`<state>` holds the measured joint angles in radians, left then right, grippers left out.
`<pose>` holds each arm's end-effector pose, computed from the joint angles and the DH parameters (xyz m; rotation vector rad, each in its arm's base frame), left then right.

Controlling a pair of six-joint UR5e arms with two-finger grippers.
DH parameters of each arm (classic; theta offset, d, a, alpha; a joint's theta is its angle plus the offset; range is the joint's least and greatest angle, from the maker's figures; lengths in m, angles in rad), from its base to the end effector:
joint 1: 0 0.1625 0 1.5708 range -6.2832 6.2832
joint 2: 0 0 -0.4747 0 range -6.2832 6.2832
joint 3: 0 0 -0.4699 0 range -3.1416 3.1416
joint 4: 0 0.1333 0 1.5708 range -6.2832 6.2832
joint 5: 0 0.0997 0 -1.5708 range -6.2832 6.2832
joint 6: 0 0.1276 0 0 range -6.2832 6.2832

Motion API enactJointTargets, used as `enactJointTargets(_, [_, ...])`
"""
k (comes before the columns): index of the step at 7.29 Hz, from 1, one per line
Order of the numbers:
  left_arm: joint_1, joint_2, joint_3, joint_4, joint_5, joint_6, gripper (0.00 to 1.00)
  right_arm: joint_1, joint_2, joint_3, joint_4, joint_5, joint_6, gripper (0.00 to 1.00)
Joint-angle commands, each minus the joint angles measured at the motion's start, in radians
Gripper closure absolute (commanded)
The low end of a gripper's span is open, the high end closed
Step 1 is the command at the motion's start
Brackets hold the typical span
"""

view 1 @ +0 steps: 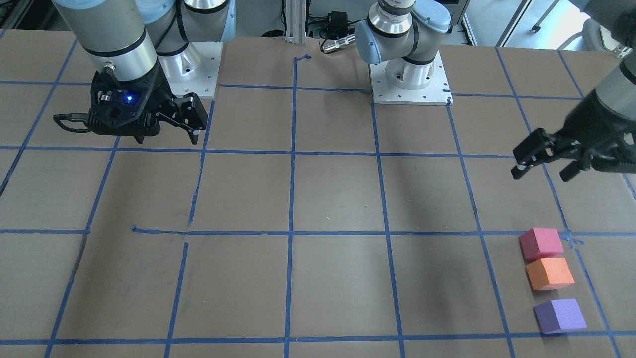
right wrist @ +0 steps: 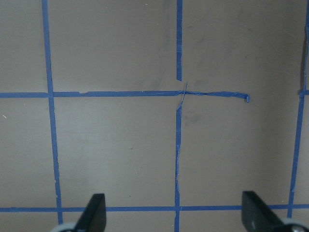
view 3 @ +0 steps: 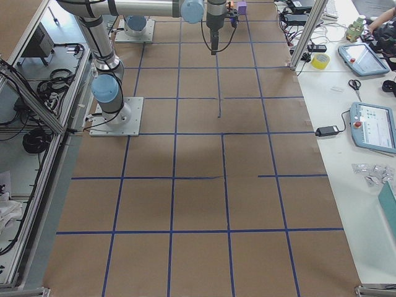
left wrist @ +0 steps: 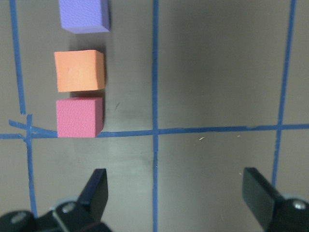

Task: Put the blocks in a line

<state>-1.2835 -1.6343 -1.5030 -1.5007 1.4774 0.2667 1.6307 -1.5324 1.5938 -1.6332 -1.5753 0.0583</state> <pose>0.0333 -0.6251 0.5190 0.0263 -3.0684 0.1490 0.1676 -0.5781 0.4805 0.0025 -3.1372 0.0020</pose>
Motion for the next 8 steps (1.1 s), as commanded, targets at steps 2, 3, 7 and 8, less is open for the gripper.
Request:
enactJointTargets(2, [-0.256, 0.091, -0.003, -0.104, -0.012, -0.298, 0.0, 0.0, 0.0, 0.0, -0.008, 0.0, 0.0, 0.0])
enactJointTargets(3, [-0.26, 0.102, -0.003, -0.108, -0.012, -0.303, 0.0, 0.0, 0.0, 0.002, -0.008, 0.0, 0.0, 0.0])
enactJointTargets(7, [-0.26, 0.105, -0.002, -0.099, 0.101, -0.323, 0.0, 0.0, 0.0, 0.002, -0.016, -0.002, -0.002, 0.0])
enactJointTargets(8, [-0.26, 0.1, 0.001, -0.096, 0.093, -0.325, 0.0, 0.0, 0.0, 0.002, -0.016, -0.002, 0.0, 0.0])
